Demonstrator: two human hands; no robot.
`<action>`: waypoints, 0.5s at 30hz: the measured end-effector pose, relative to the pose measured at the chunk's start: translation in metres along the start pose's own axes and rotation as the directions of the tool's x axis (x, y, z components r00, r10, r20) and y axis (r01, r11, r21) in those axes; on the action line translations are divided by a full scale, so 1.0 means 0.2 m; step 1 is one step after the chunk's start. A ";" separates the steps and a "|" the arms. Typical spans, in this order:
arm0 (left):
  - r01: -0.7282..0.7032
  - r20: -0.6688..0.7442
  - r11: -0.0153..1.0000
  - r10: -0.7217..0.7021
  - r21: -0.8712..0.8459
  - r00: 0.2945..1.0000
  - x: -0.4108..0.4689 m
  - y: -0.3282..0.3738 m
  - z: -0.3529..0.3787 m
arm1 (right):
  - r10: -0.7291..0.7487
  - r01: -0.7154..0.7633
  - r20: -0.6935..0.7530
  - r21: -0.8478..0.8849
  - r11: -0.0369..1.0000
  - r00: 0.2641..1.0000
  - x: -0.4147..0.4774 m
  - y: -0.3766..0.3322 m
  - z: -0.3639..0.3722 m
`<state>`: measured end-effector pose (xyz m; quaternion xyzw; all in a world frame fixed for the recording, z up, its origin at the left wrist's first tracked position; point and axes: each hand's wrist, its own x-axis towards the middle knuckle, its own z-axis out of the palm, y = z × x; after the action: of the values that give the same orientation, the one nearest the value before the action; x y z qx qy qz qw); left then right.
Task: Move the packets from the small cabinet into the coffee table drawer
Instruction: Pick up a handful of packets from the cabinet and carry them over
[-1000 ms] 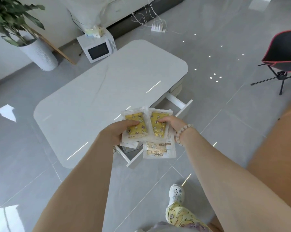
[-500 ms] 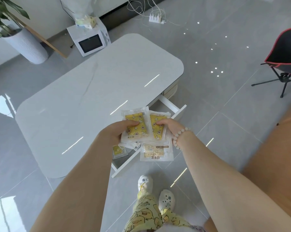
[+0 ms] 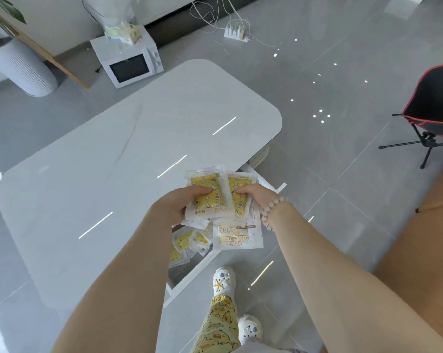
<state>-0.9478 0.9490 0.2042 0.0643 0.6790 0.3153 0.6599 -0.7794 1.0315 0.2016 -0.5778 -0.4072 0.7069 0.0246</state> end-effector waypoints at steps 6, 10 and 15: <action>0.037 0.020 0.997 -0.036 -0.067 0.999 0.17 0.06 -0.16 | 0.020 -0.017 0.052 -0.068 0.998 0.998 0.30 -0.02 0.07; 0.074 -0.016 0.991 -0.076 -0.110 0.997 0.25 0.03 -0.20 | 0.098 -0.095 0.119 -0.033 0.995 0.988 0.38 -0.03 0.09; 0.119 -0.033 0.968 -0.129 -0.220 0.991 0.36 -0.02 -0.20 | 0.149 -0.137 0.169 -0.078 0.987 0.974 0.44 -0.07 0.09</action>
<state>-0.9921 0.9675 0.1379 -0.0584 0.6583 0.3473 0.6653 -0.8300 1.0743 0.1399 -0.5420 -0.3882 0.7409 -0.0813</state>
